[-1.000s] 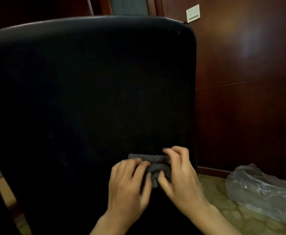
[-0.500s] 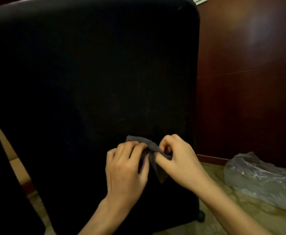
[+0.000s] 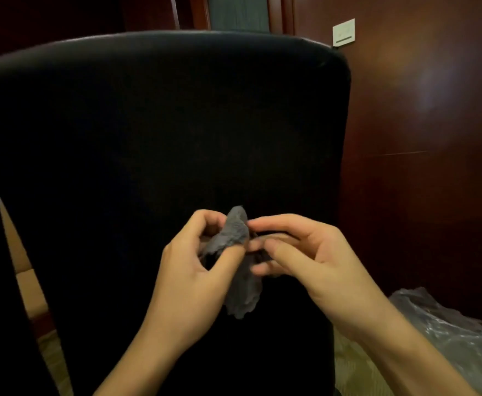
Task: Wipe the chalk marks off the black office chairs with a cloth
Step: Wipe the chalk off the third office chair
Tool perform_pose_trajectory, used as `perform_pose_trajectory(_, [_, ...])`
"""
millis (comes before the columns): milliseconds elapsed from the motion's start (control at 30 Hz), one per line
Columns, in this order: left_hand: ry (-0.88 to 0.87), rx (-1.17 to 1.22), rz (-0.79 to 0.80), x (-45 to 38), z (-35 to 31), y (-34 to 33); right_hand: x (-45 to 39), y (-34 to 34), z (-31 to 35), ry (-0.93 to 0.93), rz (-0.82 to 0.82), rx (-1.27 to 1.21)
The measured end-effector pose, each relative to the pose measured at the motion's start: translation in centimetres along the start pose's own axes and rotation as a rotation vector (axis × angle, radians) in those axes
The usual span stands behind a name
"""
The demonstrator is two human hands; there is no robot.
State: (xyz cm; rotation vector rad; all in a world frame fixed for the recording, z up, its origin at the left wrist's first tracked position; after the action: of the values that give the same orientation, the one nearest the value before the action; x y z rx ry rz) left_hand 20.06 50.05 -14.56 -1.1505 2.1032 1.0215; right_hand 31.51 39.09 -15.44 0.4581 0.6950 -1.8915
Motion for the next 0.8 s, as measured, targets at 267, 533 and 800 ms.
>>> perform_pose_trajectory(267, [0.087, 0.456, 0.112, -2.1, -0.8, 1.3, -2.1, 2.8, 2.3, -0.051, 0.163, 0.519])
perform_pose_trajectory(533, [-0.04, 0.035, 0.13, -3.9, 0.6, 0.6, -3.7, 3.3, 2.5, 0.116, 0.008, 0.569])
perform_pose_trajectory(800, [-0.143, -0.723, -0.309, -7.6, -5.0, 1.2, -6.4, 2.9, 6.5, 0.674, -0.492, 1.136])
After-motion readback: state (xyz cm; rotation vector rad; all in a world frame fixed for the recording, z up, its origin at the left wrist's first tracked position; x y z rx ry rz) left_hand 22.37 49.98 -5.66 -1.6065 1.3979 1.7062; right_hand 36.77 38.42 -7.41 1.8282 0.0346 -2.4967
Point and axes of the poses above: each hand's wrist, its own x-axis away from the middle knuckle, its own y-axis out of the back of the hand, z = x × y, the point moved 2 cm from there along -x, towards the middle knuckle, and after that the axes turned 13 degrees about -x, right-handed, at the moved point
